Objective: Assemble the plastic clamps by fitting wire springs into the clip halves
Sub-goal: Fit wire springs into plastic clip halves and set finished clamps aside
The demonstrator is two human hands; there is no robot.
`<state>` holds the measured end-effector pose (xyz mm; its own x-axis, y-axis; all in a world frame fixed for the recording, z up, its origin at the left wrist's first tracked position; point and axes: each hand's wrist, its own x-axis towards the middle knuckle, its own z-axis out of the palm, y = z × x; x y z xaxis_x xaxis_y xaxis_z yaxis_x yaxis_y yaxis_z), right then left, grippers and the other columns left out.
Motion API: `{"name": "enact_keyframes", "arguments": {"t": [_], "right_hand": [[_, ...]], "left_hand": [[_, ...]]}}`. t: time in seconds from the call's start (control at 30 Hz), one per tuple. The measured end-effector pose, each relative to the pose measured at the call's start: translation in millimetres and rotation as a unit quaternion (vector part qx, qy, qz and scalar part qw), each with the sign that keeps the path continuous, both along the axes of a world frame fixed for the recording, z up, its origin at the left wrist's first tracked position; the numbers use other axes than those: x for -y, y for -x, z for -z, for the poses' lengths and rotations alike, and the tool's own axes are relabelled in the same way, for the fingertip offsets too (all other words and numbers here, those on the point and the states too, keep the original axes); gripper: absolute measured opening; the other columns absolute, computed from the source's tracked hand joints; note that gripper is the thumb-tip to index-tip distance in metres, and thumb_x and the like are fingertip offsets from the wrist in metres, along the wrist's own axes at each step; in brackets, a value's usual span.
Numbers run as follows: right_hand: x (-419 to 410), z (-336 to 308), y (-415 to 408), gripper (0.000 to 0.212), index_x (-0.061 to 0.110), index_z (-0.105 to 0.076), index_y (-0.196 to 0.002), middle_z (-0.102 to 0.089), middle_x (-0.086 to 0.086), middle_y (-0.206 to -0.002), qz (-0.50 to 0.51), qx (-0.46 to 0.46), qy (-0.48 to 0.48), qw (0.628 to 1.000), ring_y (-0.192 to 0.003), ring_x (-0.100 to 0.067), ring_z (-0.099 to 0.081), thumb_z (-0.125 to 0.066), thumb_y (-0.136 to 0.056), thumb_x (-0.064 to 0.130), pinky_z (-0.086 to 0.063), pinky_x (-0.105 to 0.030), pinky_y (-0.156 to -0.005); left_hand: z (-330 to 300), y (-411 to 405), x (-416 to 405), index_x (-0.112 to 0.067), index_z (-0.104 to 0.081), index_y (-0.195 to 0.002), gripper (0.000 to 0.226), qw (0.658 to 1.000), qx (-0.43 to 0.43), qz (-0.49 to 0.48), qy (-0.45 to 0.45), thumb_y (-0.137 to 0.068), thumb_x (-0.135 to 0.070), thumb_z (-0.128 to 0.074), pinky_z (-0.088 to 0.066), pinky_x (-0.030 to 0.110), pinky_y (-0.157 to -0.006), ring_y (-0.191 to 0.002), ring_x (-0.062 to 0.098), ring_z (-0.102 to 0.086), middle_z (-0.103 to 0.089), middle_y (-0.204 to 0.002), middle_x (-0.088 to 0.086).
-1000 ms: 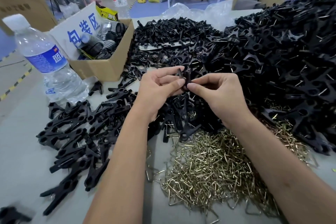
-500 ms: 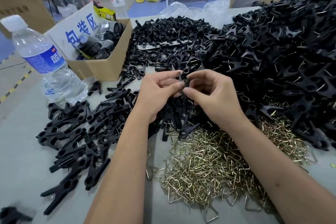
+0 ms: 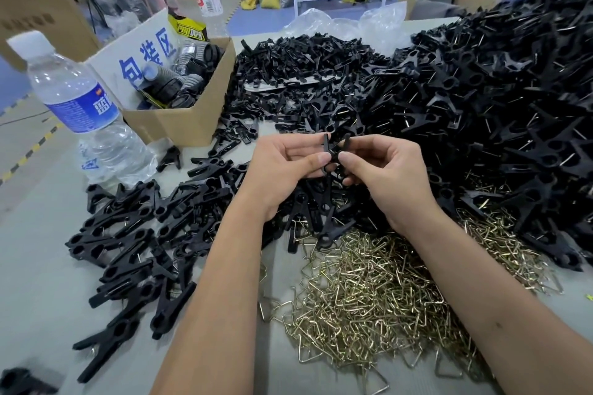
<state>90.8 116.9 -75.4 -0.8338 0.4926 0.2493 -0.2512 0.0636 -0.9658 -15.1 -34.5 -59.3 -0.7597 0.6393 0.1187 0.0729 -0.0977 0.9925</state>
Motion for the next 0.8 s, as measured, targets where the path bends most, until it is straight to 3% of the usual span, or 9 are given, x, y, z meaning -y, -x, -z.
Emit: {"name": "enact_keyframes", "arguments": {"t": [0.23, 0.4, 0.6, 0.8], "right_hand": [[1.1, 1.2, 0.4, 0.012, 0.015, -0.078, -0.096, -0.079, -0.005, -0.085, 0.004, 0.017, 0.000, 1.000, -0.073, -0.018, -0.076, -0.081, -0.088, 0.006, -0.061, -0.029, -0.064], [2.0, -2.6, -1.8, 0.020, 0.011, -0.074, -0.105, -0.074, -0.003, -0.079, -0.019, -0.004, 0.048, 0.999, -0.071, -0.022, -0.075, -0.078, -0.089, 0.001, -0.062, -0.033, -0.063], [3.4, -6.2, -4.4, 0.018, 0.008, -0.068, -0.079, -0.074, -0.010, -0.073, -0.005, -0.013, 0.057, 0.998, -0.061, -0.027, -0.074, -0.085, -0.083, 0.003, -0.061, -0.030, -0.058], [-1.5, -15.2, -5.1, 0.022, -0.001, -0.071, -0.093, -0.076, -0.021, -0.083, -0.042, 0.009, 0.060, 0.997, -0.069, -0.030, -0.075, -0.085, -0.083, 0.013, -0.061, -0.031, -0.063]], "left_hand": [[0.0, 0.1, 1.1, -0.003, -0.074, -0.118, 0.033, 1.000, -0.006, 0.004, -0.004, -0.086, 0.004, -0.077, -0.060, 0.022, -0.070, -0.085, 0.020, -0.078, -0.080, -0.098, 0.013], [1.0, -2.6, -2.4, -0.003, -0.074, -0.095, 0.016, 0.999, -0.010, -0.027, -0.018, -0.082, 0.004, -0.081, -0.061, 0.023, -0.065, -0.072, 0.016, -0.076, -0.079, -0.080, 0.010], [-2.0, -5.1, -0.8, -0.004, -0.077, -0.108, 0.043, 0.998, -0.054, 0.031, -0.002, -0.068, -0.006, -0.090, -0.063, 0.032, -0.084, -0.093, 0.028, -0.078, -0.080, -0.098, 0.013], [-2.8, -3.2, -0.3, -0.007, -0.078, -0.105, 0.034, 0.999, -0.048, -0.002, -0.012, -0.073, 0.002, -0.087, -0.062, 0.029, -0.082, -0.089, 0.024, -0.078, -0.080, -0.096, 0.012]]}}
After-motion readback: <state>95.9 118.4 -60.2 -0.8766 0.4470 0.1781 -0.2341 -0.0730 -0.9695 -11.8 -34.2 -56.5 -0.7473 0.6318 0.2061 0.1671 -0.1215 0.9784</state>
